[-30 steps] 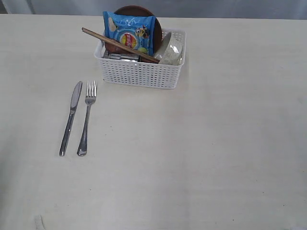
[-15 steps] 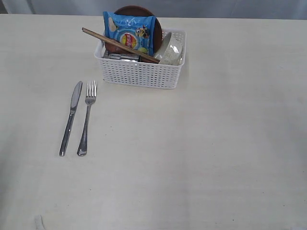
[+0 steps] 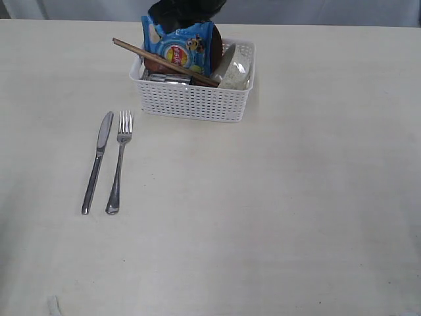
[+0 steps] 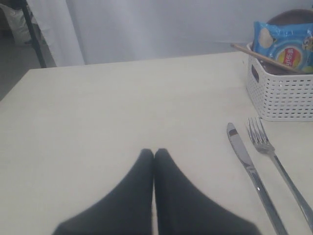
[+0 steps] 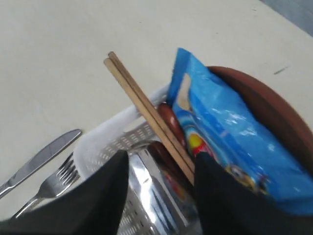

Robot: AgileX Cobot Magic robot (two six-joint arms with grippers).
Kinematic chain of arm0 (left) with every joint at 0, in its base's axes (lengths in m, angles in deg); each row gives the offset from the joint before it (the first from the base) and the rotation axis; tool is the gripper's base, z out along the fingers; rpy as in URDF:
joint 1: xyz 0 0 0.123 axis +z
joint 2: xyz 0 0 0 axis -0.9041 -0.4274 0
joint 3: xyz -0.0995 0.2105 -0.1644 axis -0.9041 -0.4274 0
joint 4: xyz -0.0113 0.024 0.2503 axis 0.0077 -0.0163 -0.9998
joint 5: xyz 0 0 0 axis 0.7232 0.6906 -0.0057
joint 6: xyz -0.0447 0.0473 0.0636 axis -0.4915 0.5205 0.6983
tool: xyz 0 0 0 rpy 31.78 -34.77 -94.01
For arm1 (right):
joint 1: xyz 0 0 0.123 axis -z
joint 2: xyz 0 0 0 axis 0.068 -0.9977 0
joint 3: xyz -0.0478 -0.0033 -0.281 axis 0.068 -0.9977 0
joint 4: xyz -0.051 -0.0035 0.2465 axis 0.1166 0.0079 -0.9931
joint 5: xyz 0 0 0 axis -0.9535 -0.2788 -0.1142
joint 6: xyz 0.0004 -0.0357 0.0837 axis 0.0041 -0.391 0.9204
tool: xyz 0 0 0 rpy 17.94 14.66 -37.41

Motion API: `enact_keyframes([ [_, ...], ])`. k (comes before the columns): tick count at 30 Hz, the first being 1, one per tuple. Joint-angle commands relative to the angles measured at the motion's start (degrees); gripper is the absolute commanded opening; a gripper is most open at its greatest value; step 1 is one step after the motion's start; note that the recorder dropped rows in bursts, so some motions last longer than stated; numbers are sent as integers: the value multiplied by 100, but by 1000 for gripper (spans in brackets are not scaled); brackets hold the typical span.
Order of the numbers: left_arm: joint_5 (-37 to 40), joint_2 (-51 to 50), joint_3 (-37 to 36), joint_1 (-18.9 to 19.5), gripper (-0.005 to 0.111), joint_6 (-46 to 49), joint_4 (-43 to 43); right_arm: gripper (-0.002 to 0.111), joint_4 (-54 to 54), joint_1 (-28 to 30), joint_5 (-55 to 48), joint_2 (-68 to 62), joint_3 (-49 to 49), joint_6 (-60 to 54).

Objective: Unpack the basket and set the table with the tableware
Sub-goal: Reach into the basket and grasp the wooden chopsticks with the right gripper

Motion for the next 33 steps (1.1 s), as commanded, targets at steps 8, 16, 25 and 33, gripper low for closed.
enact_keyframes([
  [8,-3,11,-13,-32,0,-13,6,45,195,-207,-158,-1040,925,-341],
  [16,-3,11,-13,-32,0,-13,6,46,389,-207,131,-1351,925,-397],
  [25,-3,11,-13,-32,0,-13,6,46,294,-207,406,-1658,925,-352],
  [33,-3,11,-13,-32,0,-13,6,35,-15,-207,416,-1817,925,-294],
])
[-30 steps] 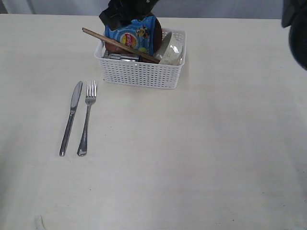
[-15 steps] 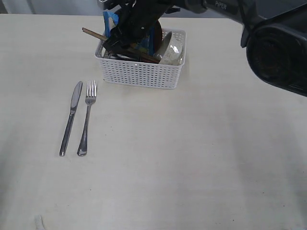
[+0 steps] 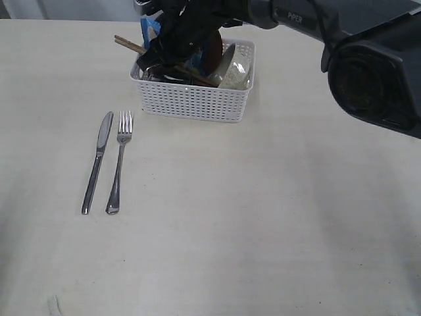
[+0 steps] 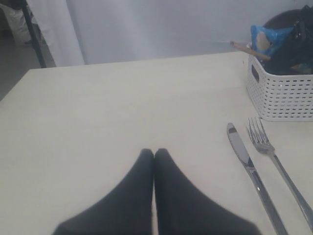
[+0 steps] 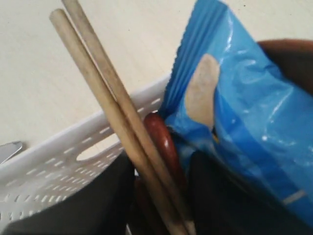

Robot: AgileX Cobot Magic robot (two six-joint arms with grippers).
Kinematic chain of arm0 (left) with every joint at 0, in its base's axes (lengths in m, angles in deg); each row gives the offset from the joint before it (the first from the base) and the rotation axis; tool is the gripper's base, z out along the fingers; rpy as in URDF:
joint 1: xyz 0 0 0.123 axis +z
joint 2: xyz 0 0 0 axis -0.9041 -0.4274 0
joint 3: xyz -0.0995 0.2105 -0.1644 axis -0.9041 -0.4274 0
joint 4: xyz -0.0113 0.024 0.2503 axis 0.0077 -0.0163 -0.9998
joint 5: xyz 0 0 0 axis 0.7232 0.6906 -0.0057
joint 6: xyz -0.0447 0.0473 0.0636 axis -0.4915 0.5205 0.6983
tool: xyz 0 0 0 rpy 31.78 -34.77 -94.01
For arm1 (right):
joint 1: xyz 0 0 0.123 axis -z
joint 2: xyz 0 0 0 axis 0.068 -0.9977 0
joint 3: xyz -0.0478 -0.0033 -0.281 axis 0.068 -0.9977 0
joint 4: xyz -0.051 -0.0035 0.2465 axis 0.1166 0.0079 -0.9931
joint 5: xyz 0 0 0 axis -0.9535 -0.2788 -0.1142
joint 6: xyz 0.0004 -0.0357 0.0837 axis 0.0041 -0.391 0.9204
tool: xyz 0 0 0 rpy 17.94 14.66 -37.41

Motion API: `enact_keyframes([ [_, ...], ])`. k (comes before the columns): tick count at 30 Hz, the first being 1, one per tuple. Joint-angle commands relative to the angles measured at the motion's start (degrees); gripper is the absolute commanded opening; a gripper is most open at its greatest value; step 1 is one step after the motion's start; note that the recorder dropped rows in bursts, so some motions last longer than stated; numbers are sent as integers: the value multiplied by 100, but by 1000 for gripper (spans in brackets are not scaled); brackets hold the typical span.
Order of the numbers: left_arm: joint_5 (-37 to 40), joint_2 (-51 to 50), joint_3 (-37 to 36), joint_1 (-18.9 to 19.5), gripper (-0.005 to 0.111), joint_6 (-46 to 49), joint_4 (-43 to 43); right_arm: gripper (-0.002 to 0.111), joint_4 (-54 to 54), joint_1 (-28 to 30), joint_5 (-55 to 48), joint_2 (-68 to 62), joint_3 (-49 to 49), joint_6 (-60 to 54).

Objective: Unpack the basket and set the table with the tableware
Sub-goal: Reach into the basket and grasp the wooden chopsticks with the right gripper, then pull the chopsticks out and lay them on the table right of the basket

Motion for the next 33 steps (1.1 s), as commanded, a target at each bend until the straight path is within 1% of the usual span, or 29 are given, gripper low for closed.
enact_keyframes([
  [1,-3,11,-13,-32,0,-13,6,35,-29,25,-99,-179,-3,0],
  [2,-3,11,-13,-32,0,-13,6,34,-31,25,-114,-179,-3,0],
  [4,-3,11,-13,-32,0,-13,6,22,-31,25,-152,-179,-3,0],
  [5,-3,11,-13,-32,0,-13,6,8,-31,25,-177,-179,-3,0],
  [6,-3,11,-13,-32,0,-13,6,0,-31,25,-205,-168,-3,-10],
  [8,-3,11,-13,-32,0,-13,6,0,-31,25,-232,-131,11,-40],
  [13,-3,11,-13,-32,0,-13,6,0,-118,25,-765,-121,699,-15],
  [17,-3,11,-13,-32,0,-13,6,0,-118,25,-971,-76,1049,175],
  [33,-3,11,-13,-32,0,-13,6,0,-141,25,-1136,483,1130,176],
])
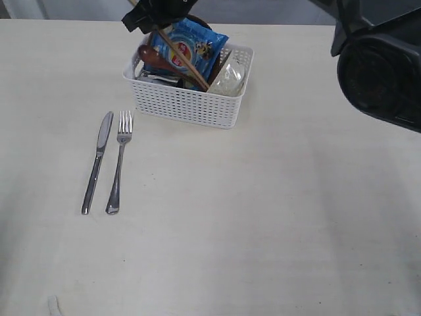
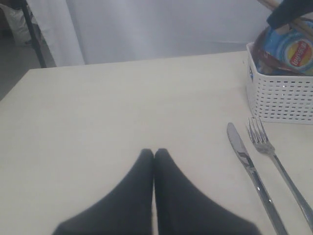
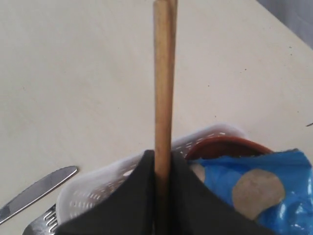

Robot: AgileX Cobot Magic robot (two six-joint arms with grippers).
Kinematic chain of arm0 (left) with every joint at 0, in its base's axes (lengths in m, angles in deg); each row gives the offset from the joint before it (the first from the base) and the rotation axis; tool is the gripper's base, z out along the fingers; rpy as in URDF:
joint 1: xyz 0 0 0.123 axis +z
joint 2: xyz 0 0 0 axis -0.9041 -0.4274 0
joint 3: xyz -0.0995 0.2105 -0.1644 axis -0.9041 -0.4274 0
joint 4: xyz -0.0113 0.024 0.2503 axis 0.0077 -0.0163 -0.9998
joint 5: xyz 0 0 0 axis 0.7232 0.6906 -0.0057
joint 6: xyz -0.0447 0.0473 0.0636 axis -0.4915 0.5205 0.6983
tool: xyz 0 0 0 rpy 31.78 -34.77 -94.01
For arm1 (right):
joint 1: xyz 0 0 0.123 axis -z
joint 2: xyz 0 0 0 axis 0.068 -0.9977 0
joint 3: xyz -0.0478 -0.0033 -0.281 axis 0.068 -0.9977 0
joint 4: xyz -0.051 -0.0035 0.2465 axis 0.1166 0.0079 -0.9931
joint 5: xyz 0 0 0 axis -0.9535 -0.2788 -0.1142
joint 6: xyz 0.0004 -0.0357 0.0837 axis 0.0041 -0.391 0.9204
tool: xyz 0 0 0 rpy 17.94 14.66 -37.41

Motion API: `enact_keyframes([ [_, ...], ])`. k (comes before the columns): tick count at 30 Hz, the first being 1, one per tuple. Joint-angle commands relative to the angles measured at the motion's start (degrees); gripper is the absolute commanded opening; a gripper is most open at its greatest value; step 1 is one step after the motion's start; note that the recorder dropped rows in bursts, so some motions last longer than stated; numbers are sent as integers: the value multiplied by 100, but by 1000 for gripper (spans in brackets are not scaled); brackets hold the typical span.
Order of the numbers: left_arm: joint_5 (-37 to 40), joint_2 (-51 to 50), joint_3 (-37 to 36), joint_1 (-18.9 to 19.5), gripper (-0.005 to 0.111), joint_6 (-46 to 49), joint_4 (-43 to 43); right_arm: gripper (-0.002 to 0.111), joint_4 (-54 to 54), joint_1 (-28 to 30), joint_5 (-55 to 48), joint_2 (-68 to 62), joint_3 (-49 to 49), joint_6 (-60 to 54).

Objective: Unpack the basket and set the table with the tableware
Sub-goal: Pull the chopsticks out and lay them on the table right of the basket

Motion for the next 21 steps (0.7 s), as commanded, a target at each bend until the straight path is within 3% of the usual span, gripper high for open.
enact_keyframes([
  [1,-3,11,-13,-32,0,-13,6,0,-91,15,-93,255,38,30],
  [21,-3,11,-13,-32,0,-13,-5,0,35,293,-792,838,-209,344],
])
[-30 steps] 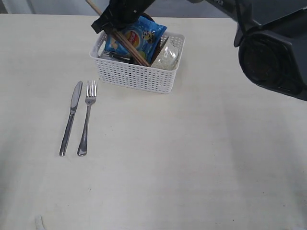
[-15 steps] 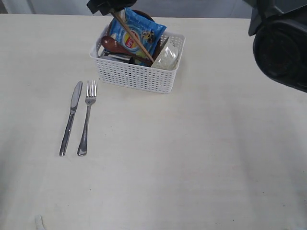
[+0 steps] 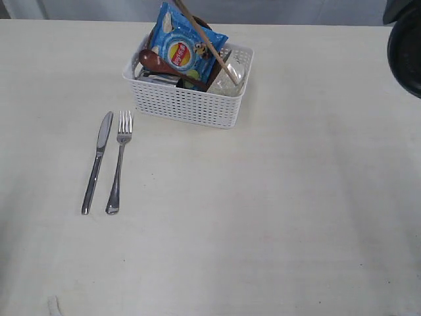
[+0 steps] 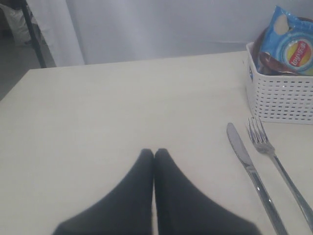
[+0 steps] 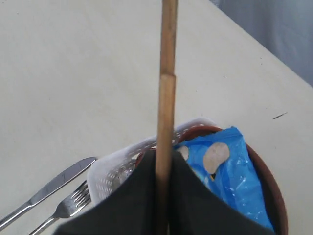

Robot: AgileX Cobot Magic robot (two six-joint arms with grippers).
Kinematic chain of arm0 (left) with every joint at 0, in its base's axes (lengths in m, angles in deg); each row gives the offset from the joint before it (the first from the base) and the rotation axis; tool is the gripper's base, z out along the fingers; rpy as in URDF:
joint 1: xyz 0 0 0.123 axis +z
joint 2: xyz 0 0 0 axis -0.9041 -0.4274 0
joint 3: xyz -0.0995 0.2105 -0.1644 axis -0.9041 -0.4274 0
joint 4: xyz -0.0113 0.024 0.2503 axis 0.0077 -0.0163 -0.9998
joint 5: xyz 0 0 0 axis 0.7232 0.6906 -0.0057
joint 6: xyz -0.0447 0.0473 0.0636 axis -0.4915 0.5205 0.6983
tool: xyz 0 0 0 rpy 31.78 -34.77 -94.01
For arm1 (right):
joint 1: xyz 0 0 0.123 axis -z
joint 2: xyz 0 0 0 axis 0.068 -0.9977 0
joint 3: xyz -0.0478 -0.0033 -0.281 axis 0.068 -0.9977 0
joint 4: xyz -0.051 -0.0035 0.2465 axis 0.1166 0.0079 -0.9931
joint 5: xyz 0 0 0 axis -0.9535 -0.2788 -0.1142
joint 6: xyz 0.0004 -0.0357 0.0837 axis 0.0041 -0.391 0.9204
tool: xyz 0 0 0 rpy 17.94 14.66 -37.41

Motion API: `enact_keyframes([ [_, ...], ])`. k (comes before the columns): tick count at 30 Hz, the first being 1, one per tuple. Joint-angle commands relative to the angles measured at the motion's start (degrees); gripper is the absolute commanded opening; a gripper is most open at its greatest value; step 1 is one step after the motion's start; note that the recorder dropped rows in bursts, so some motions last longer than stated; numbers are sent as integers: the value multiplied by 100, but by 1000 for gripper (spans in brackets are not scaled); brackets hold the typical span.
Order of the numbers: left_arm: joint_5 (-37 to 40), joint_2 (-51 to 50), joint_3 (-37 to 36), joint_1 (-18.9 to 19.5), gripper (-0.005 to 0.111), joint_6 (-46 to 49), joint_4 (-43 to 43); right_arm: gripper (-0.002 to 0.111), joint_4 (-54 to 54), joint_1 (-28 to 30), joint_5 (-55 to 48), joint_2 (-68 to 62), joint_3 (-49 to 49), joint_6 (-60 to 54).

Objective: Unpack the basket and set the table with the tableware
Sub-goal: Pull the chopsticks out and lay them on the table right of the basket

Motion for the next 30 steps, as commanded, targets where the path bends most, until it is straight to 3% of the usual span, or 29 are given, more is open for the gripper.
enact_keyframes([
  [1,-3,11,-13,-32,0,-13,-5,0,17,35,-74,85,-208,13],
  [10,-3,11,-13,-32,0,-13,-27,0,-1049,21,-487,285,-270,-485],
  [18,-3,11,-13,-32,0,-13,-27,0,-790,210,-884,939,-965,-446],
  [24,-3,11,-13,-32,0,-13,-27,0,-543,815,-954,1605,-1969,-431],
  [30,-3,11,-13,-32,0,-13,-27,0,-224,1933,-165,1898,-2927,1112],
])
